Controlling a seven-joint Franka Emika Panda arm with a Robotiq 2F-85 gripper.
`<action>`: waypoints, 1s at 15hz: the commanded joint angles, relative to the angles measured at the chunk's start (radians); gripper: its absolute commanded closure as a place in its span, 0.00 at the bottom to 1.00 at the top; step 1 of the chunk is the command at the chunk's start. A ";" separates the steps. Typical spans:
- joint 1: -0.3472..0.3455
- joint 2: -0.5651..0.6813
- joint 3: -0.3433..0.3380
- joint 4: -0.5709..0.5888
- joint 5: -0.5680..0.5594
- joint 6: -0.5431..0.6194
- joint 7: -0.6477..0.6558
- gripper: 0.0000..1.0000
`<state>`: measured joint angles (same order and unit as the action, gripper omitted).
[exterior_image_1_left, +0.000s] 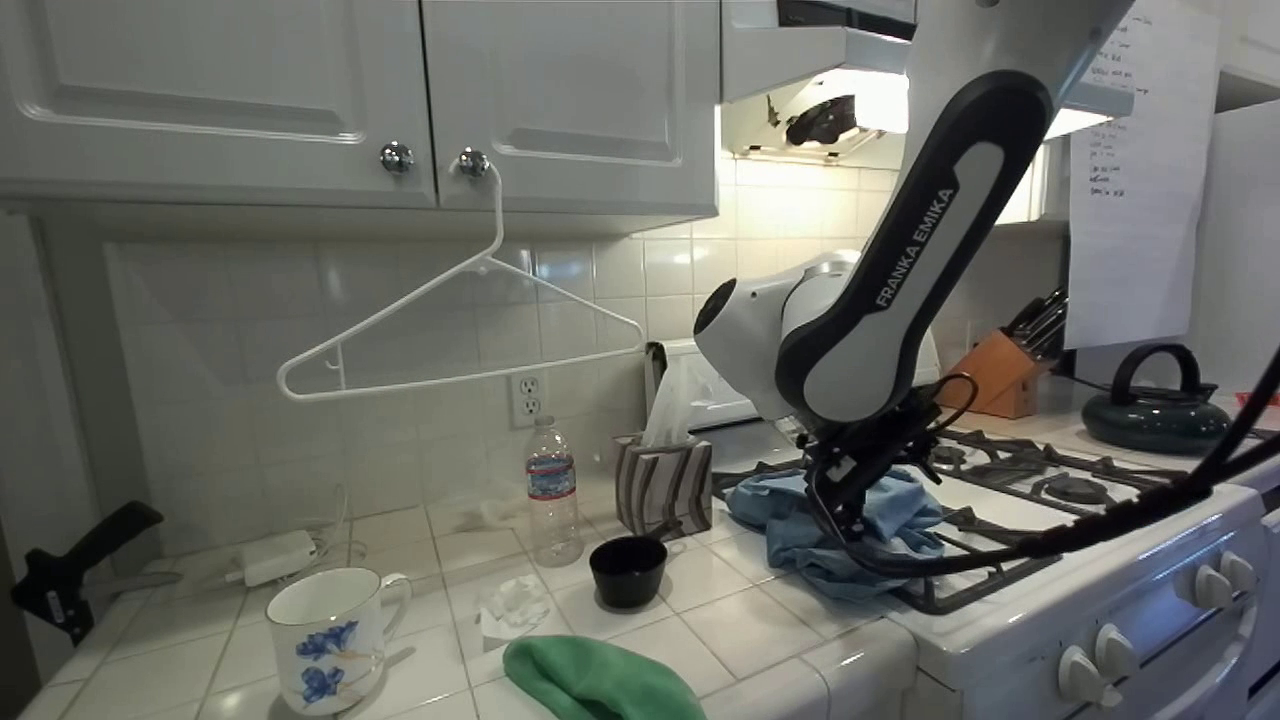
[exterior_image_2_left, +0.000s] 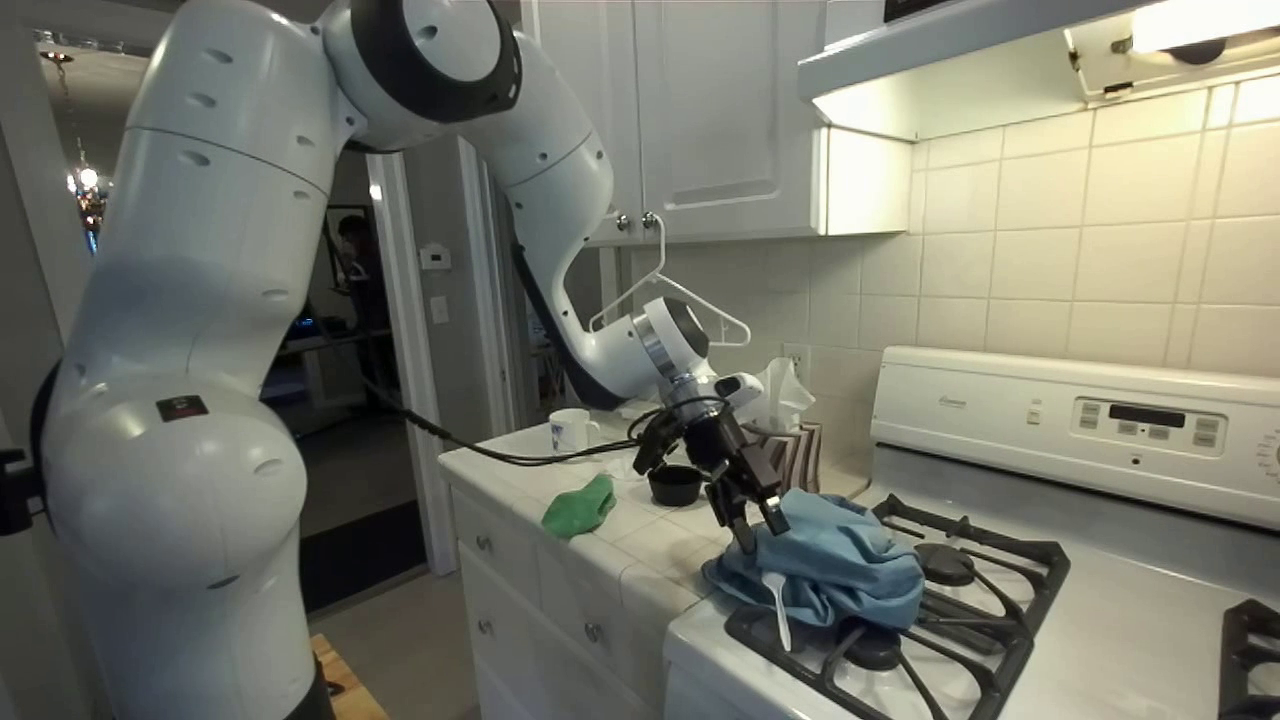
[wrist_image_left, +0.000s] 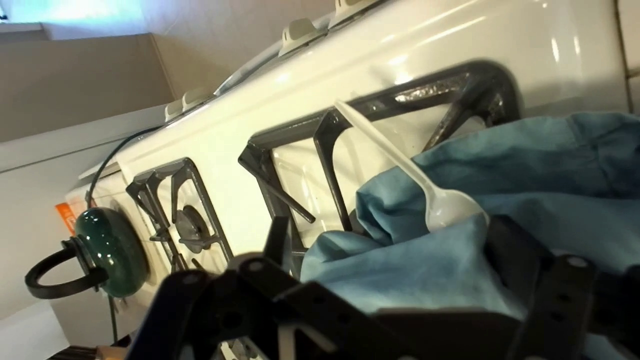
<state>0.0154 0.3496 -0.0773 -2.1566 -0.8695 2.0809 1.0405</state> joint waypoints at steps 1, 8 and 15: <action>-0.013 -0.013 0.018 -0.024 0.074 -0.012 -0.121 0.00; -0.020 -0.063 -0.018 -0.040 0.124 -0.030 -0.211 0.00; -0.049 -0.041 -0.051 -0.035 0.107 0.012 -0.162 0.00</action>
<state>-0.0232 0.3090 -0.1227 -2.1755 -0.7786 2.0576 0.8599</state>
